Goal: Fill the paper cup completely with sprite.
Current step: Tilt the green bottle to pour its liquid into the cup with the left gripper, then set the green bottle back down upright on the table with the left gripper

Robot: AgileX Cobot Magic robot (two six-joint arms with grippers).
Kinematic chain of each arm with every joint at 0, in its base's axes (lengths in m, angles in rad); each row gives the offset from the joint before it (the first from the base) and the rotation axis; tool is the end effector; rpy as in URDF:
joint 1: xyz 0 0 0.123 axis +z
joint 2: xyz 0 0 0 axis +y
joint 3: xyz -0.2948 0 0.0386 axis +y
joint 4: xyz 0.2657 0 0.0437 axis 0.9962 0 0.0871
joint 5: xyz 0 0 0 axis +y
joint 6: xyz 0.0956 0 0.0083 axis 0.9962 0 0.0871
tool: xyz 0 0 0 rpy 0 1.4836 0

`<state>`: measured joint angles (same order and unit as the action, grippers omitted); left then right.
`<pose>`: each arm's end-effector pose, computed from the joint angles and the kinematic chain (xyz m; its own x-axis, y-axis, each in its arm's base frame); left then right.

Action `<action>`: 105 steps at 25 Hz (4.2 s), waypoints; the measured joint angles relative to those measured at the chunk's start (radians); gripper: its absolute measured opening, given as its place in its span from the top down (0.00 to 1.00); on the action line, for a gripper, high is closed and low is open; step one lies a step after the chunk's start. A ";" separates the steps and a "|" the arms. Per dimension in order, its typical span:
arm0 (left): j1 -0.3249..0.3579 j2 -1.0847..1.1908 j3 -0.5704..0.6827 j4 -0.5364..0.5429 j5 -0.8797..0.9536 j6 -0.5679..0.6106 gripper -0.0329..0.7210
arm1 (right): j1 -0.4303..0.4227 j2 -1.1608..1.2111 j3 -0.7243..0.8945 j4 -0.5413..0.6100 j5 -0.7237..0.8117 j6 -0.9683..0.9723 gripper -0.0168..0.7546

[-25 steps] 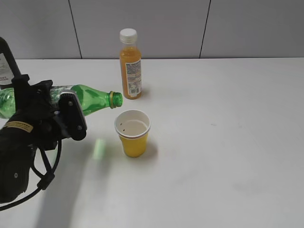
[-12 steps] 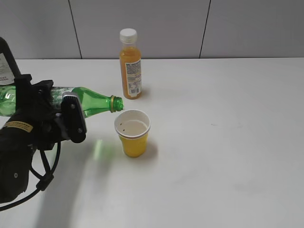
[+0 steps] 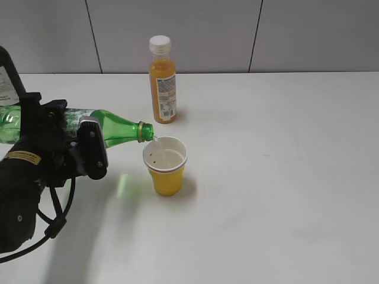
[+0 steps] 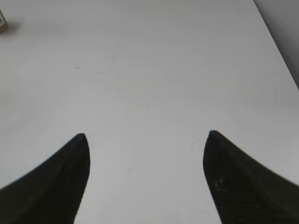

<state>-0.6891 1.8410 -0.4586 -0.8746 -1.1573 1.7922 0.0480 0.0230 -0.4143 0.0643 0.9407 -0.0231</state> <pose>0.2538 -0.1217 0.1222 -0.1153 0.9933 0.0052 0.2259 0.0211 0.9739 0.0206 0.0060 0.2674 -0.4459 -0.0066 -0.8951 -0.0878 0.9955 0.0364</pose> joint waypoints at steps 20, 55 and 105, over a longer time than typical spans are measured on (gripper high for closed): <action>0.012 0.000 0.000 -0.001 -0.001 0.052 0.35 | 0.000 0.000 0.000 0.000 0.000 0.000 0.22; 0.012 0.000 0.000 0.013 -0.008 0.003 0.35 | 0.000 0.000 0.000 0.000 0.000 0.000 0.22; 0.261 0.026 -0.079 0.420 -0.012 -1.476 0.35 | 0.000 0.000 0.000 0.000 0.000 0.000 0.22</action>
<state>-0.4279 1.8672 -0.5374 -0.4549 -1.1691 0.3161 0.0480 0.0230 -0.4143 0.0643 0.9407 -0.0228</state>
